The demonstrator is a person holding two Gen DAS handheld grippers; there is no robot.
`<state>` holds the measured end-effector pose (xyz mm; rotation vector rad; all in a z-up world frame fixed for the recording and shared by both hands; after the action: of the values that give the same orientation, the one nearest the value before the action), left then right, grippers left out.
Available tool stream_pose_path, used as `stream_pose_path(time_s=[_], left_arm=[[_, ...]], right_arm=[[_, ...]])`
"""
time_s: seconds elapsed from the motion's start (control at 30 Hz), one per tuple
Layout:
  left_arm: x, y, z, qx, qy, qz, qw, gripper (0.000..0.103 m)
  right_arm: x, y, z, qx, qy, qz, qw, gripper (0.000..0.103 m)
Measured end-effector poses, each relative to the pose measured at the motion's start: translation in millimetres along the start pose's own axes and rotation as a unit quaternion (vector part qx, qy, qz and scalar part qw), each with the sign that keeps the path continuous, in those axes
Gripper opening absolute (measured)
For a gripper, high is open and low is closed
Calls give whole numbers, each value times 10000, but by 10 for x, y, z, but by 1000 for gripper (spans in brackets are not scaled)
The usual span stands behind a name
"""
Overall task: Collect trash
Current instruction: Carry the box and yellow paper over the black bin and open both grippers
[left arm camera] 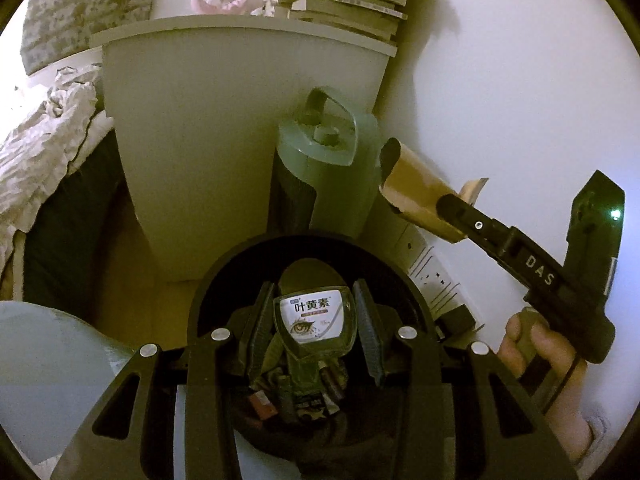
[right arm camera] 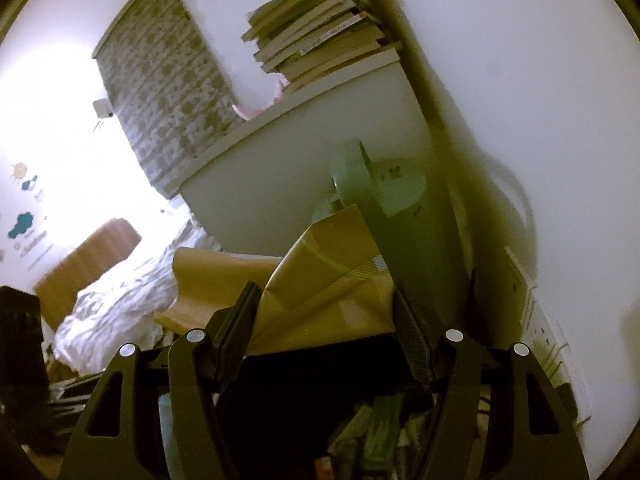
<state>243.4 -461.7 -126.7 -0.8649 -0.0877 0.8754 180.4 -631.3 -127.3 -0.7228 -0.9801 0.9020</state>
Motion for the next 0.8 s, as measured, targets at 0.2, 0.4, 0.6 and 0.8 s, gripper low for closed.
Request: stream_pose_path(time_s=[0.2,0.4,0.6,0.8], left_arm=[[-2,-4,-92,138,25,67,9999,43],[-18,-42,-22,-97,-36,-30,9999,84],[-2,-4,228,-197,-1,23,9998,85],[194,247,1065,-623,-139,303,9975,85]], right_arm=[[53,-21,35,-59,9,100,9999,69],[72,-43,42,-160,-62,100,9998,83],[108,-18,93,-248,-148,111,9995,84],[266,112,146,-135,-253,356,9990,85]])
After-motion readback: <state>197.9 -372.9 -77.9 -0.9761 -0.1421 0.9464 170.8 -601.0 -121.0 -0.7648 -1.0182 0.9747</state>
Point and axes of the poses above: each gripper's, at about its wrist camera, not at the fingertips, and z roughly against the way its jaws point, x to its left, y to its underside, the point moved 9 cm from there along -z, roughly the way its jaws point, and after that the axes turned 5 degrees about z, right-handed, at the moved point
